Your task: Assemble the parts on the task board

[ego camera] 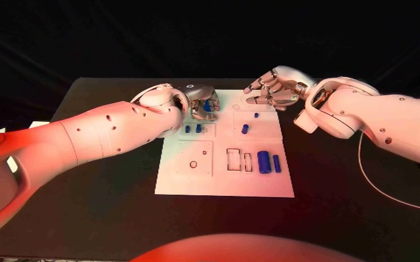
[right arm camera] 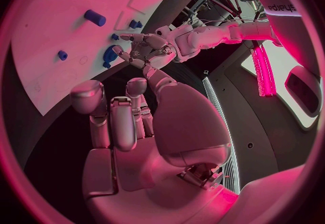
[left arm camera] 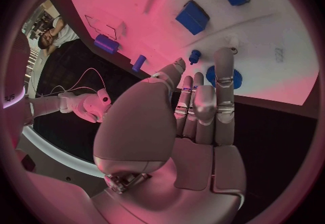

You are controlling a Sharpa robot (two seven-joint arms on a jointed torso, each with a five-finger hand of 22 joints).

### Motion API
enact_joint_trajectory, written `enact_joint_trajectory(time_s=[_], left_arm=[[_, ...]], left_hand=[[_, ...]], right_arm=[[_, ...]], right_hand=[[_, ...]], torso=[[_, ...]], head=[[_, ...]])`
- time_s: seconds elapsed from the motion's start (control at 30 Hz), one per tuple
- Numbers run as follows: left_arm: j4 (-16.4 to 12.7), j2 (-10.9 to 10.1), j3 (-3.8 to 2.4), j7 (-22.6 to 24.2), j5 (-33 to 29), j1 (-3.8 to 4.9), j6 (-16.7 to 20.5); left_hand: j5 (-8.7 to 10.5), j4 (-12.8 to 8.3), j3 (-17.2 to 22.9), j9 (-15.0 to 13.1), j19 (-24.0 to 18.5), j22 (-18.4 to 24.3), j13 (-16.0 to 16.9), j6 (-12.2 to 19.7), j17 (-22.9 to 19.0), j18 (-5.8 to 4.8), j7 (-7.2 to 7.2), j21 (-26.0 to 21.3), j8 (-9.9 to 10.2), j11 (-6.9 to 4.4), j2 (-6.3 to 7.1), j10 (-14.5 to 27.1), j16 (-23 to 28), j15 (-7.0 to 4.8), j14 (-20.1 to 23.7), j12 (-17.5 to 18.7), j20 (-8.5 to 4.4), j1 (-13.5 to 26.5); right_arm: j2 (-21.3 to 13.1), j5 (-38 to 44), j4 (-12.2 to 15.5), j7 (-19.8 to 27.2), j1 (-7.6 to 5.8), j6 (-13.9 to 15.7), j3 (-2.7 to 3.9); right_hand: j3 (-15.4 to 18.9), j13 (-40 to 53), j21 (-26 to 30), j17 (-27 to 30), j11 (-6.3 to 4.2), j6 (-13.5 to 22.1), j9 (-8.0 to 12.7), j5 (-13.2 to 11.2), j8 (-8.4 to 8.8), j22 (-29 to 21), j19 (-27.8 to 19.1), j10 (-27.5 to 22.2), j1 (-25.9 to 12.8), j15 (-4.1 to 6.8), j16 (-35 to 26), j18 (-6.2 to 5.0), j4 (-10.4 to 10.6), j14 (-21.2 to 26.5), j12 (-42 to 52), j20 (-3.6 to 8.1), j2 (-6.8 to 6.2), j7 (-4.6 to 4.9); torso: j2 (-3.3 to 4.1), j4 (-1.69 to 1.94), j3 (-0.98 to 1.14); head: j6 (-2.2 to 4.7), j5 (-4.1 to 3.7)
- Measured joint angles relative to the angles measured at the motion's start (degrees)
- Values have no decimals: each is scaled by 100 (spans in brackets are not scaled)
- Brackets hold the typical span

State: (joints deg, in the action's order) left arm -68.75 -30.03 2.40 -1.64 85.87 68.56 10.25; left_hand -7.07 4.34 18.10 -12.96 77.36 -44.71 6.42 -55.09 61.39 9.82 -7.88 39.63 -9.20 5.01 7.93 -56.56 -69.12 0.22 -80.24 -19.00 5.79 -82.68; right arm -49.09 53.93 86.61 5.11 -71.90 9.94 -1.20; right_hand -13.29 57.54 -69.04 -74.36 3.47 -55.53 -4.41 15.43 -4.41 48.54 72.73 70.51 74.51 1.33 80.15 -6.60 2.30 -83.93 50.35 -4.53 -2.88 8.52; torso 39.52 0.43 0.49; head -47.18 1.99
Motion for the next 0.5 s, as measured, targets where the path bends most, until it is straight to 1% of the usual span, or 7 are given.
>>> enact_joint_trajectory(time_s=[0.07, 0.13, 0.17, 0.2, 0.33, 0.37, 0.5], left_arm=[[33, 34, 0, -27, 96, -3, -40], [62, 59, 1, -60, 167, -6, -76], [76, 71, 1, -79, 202, -7, -94], [95, 85, 1, -105, 242, -9, -118], [142, 125, 1, -191, 348, -10, -204], [148, 133, 1, -208, 370, -11, -225], [172, 169, 1, -266, 445, -12, -312]], left_hand=[[0, 2, 3, 59, 199, -513, -72, -54, 320, -124, -10, 580, 45, -11, 0, -57, -325, -8, -156, 50, -10, 0], [0, 25, 25, 109, 354, -950, -133, -95, 546, -152, 8, 1074, 80, -19, -23, -124, -560, -12, -278, 105, -22, 23], [0, 22, 28, 128, 406, -1111, -156, -118, 612, -226, -8, 1255, 80, -32, -23, -151, -631, -18, -318, 107, -31, 23], [0, 21, 62, 140, 446, -1242, -171, -152, 656, -226, 10, 1401, 80, -29, -23, -193, -681, -32, -334, 107, -37, 23], [0, -1, 114, 171, 527, -1561, -215, -266, 721, -234, 22, 1754, 80, -50, -23, -317, -755, -44, -347, 137, -62, 23], [0, 0, 114, 177, 546, -1624, -223, -277, 727, -309, 10, 1824, 80, -58, -23, -342, -775, -52, -354, 157, -57, 23], [0, -25, 171, 199, 577, -1832, -241, -367, 729, -313, 42, 2051, 80, -88, -23, -455, -809, -51, -354, 194, -87, 23]], right_arm=[[2, 0, -1, 2, 0, 0, 0], [3, 0, -1, 4, 0, -1, 0], [3, -1, -1, 5, 1, -1, 0], [4, -1, -1, 7, 1, -1, 0], [7, -1, -2, 10, 2, -2, 0], [8, -1, -2, 10, 2, -3, 0], [9, -1, -2, 12, 2, -4, 0]], right_hand=[[0, 0, 0, 0, 0, 0, 0, 0, 0, 0, 0, 0, 0, 0, 0, 0, 0, 0, 0, 0, 0, 0], [0, 0, 0, 0, 0, 0, 0, 0, 0, 0, 0, 0, 0, 0, 0, 0, 0, 0, 0, 0, 0, 0], [0, 0, 0, 0, 0, 0, 0, 0, 0, 0, 0, 0, 0, 0, 0, 0, 0, 0, 0, 0, 0, 0], [0, 0, 0, 0, 0, 0, 0, 0, 0, 0, 0, 0, 0, 0, 0, 0, 0, 0, 0, 0, 0, 0], [0, 0, 0, 0, 0, 0, 0, 0, 0, 0, 0, 0, 0, 0, 0, 0, 0, 0, 0, 0, 0, 0], [0, 0, 0, 0, 0, 0, 0, 0, 0, 0, 0, 0, 0, 0, 0, 0, 0, 0, 0, 0, 0, 0], [0, 0, 0, 0, 0, 0, 0, 0, 0, 0, 0, 0, 0, 0, 0, 0, 0, 0, 0, 0, 0, 0]], torso=[[-1, 1, 0], [-2, 3, 0], [-2, 3, 0], [-2, 3, 0], [-3, 3, -1], [-4, 4, -1], [-4, 7, -1]], head=[[-3, -3], [-8, -9], [-10, -10], [-12, -12], [-12, -18], [-14, -19], [-22, -26]])
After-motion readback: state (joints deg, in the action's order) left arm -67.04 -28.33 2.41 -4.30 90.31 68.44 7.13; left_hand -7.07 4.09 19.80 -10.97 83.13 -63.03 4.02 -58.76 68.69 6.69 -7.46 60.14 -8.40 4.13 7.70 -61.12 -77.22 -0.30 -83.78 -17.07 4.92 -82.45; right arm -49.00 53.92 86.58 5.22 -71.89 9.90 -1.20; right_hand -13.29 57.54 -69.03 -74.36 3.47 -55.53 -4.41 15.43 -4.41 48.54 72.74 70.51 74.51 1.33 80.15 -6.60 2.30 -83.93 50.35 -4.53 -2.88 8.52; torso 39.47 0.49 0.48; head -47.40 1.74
